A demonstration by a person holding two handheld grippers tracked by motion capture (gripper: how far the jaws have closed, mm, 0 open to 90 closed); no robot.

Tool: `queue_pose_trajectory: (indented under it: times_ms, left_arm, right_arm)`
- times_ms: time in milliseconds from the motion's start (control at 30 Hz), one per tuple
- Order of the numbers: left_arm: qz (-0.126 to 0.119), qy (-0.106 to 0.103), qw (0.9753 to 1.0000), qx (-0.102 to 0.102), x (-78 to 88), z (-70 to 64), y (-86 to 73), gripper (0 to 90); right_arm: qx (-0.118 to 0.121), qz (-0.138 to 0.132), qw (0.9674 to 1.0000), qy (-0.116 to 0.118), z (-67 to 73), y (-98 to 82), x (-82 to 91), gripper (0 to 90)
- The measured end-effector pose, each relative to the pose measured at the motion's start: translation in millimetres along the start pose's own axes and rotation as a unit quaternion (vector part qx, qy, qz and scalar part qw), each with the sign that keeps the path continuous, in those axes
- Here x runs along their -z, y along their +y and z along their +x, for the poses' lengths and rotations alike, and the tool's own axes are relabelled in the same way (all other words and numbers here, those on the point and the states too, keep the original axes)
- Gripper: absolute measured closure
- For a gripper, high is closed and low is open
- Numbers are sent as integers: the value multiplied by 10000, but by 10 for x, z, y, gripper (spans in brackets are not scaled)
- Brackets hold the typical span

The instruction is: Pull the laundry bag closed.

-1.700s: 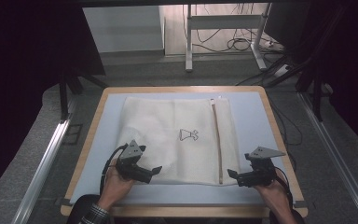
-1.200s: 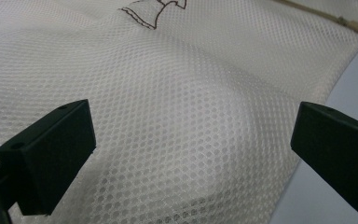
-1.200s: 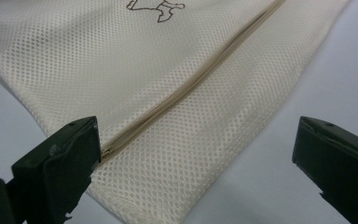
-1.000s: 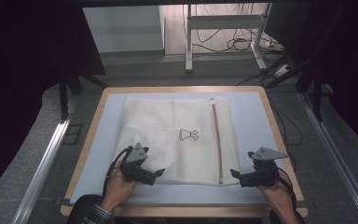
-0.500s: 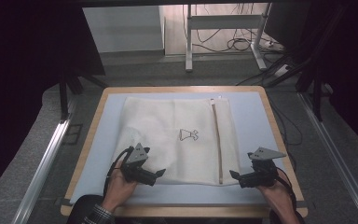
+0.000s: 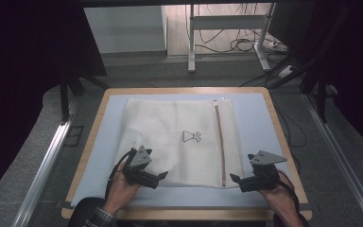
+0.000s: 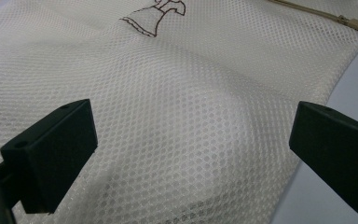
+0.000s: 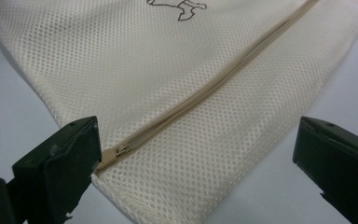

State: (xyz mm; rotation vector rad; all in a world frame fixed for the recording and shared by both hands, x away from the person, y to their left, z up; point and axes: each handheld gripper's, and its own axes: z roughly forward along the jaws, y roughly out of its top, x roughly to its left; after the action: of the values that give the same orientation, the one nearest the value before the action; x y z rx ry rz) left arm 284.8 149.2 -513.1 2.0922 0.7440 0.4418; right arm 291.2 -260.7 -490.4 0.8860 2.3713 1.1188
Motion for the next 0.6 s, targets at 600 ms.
queue_pose_trajectory:
  times_ms: [600]
  left_arm:
    - [108,36,9998,-132,-23,-24,2,5]
  right_arm:
    - [-95,371,9992,77,117,13,-114,5]
